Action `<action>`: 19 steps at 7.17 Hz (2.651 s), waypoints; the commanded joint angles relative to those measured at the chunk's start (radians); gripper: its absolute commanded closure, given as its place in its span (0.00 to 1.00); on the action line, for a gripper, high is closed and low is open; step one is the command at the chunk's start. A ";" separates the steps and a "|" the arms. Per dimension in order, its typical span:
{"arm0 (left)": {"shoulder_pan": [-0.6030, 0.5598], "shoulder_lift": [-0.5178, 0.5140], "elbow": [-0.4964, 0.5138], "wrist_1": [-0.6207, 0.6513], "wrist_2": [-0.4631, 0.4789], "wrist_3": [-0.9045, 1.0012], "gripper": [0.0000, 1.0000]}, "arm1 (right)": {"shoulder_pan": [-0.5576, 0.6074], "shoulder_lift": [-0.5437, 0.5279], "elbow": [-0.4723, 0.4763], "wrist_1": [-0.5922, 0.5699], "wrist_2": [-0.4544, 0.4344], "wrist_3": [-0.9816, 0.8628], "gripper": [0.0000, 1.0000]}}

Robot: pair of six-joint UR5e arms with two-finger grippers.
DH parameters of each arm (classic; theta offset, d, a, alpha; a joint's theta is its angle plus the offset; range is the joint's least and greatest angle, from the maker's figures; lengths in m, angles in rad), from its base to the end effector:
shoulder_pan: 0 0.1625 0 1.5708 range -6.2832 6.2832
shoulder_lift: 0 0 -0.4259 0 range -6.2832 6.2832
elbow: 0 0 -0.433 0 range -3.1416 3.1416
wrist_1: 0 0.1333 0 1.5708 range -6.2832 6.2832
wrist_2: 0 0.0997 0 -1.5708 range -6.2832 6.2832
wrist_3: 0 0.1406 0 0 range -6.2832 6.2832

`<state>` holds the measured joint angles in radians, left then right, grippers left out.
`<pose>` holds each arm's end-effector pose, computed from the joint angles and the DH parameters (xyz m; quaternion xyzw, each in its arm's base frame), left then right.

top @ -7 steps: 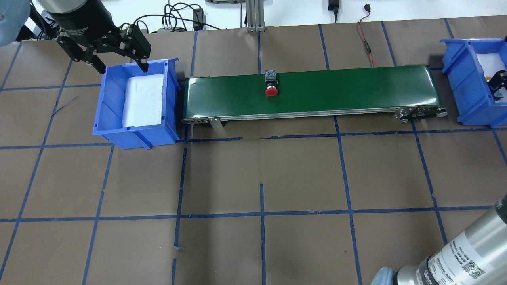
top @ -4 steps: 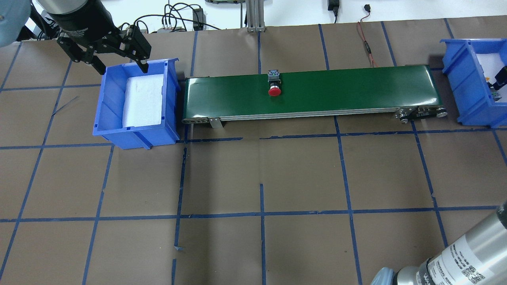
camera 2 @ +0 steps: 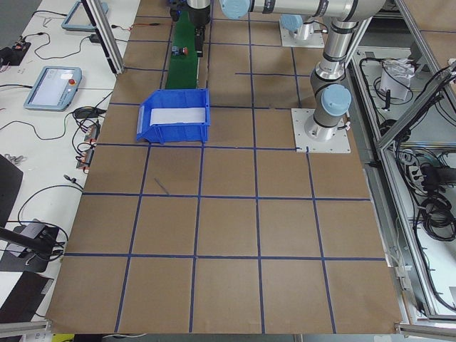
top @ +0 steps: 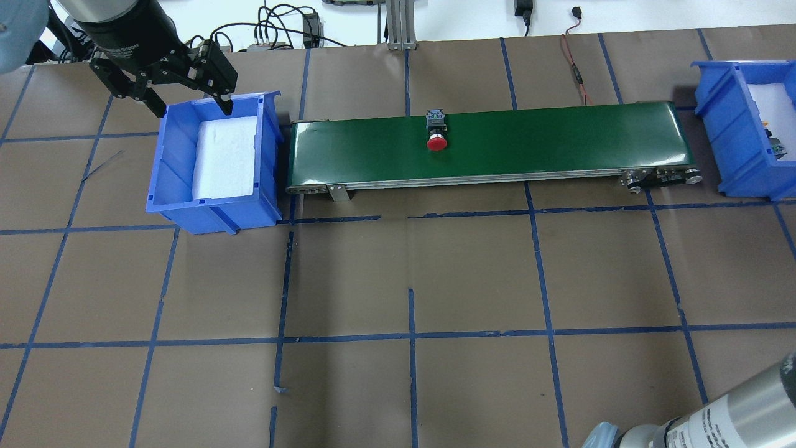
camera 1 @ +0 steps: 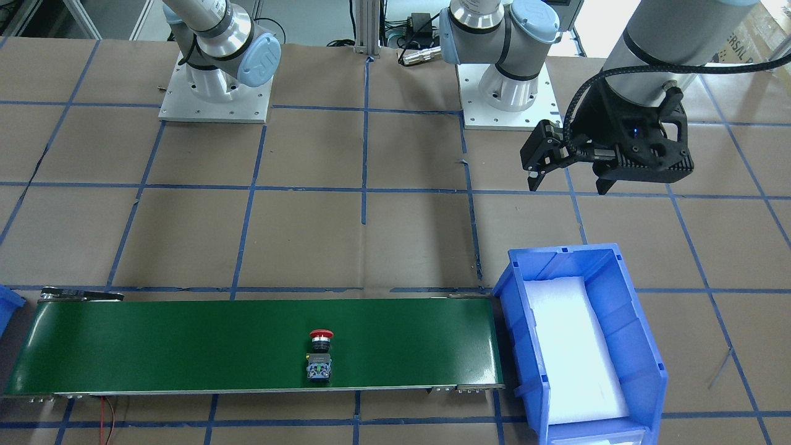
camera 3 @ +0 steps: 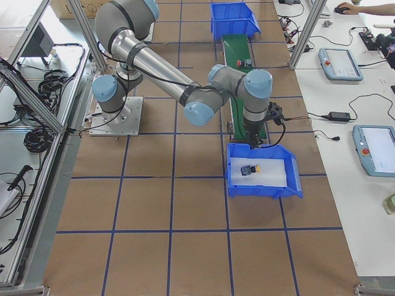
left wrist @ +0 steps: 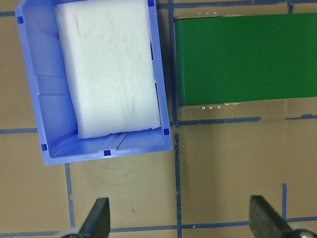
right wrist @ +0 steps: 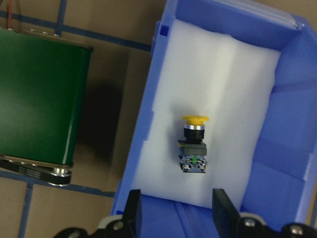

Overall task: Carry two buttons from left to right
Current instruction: 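Lower the yellow button into the far bin and open the right gripper, then move the right gripper back to the belt and grasp the red button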

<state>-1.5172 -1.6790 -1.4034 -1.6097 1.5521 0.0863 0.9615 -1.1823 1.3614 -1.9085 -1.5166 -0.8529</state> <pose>-0.1046 -0.5872 0.4730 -0.0164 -0.9998 0.0108 0.0086 -0.2896 -0.6613 0.3566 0.1232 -0.9888 0.0770 0.0328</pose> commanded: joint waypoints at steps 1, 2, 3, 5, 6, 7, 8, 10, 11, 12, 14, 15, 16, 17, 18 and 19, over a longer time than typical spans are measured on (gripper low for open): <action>0.000 -0.001 0.000 -0.001 0.000 0.000 0.00 | 0.173 -0.014 0.004 -0.009 0.021 0.155 0.42; 0.000 -0.001 0.000 0.001 -0.001 0.000 0.00 | 0.247 -0.013 0.008 -0.007 0.021 0.275 0.40; 0.000 -0.001 0.000 -0.001 -0.001 0.000 0.00 | 0.307 -0.008 0.010 -0.003 0.021 0.340 0.38; 0.000 -0.001 0.000 -0.001 -0.013 0.000 0.00 | 0.428 0.039 0.007 -0.003 0.027 0.395 0.38; 0.000 -0.001 -0.002 -0.001 -0.017 0.000 0.00 | 0.477 0.071 -0.002 -0.009 0.027 0.470 0.38; 0.000 -0.001 -0.002 -0.001 -0.017 0.000 0.00 | 0.515 0.096 -0.005 -0.015 0.029 0.568 0.38; 0.000 0.001 -0.002 -0.002 -0.017 0.000 0.00 | 0.546 0.121 -0.008 -0.017 0.030 0.677 0.35; 0.000 0.001 -0.002 -0.002 -0.017 0.000 0.00 | 0.620 0.195 -0.079 -0.023 0.029 0.887 0.27; 0.000 0.001 -0.003 -0.002 -0.017 0.000 0.00 | 0.661 0.240 -0.123 -0.024 0.027 0.973 0.27; 0.000 0.002 -0.005 -0.002 -0.017 0.000 0.00 | 0.678 0.259 -0.160 -0.023 0.015 0.986 0.27; 0.000 0.010 -0.016 -0.002 -0.017 0.000 0.00 | 0.695 0.262 -0.171 -0.024 0.003 1.020 0.27; 0.000 0.010 -0.016 -0.002 -0.017 0.000 0.00 | 0.697 0.266 -0.171 -0.024 -0.017 1.020 0.27; 0.000 0.010 -0.017 -0.002 -0.017 0.000 0.00 | 0.710 0.273 -0.171 -0.024 -0.048 1.022 0.27; 0.002 0.012 -0.017 -0.002 -0.017 0.000 0.00 | 0.733 0.282 -0.167 -0.024 -0.074 1.038 0.27; 0.002 0.010 -0.019 -0.002 -0.017 0.000 0.00 | 0.749 0.283 -0.157 -0.024 -0.083 1.052 0.27; 0.002 0.018 -0.029 -0.009 -0.015 0.000 0.00 | 0.752 0.283 -0.150 -0.024 -0.085 1.054 0.27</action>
<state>-1.5158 -1.6666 -1.4242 -1.6137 1.5358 0.0859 1.7029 -0.9008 1.2025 -1.9328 -1.5929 0.1932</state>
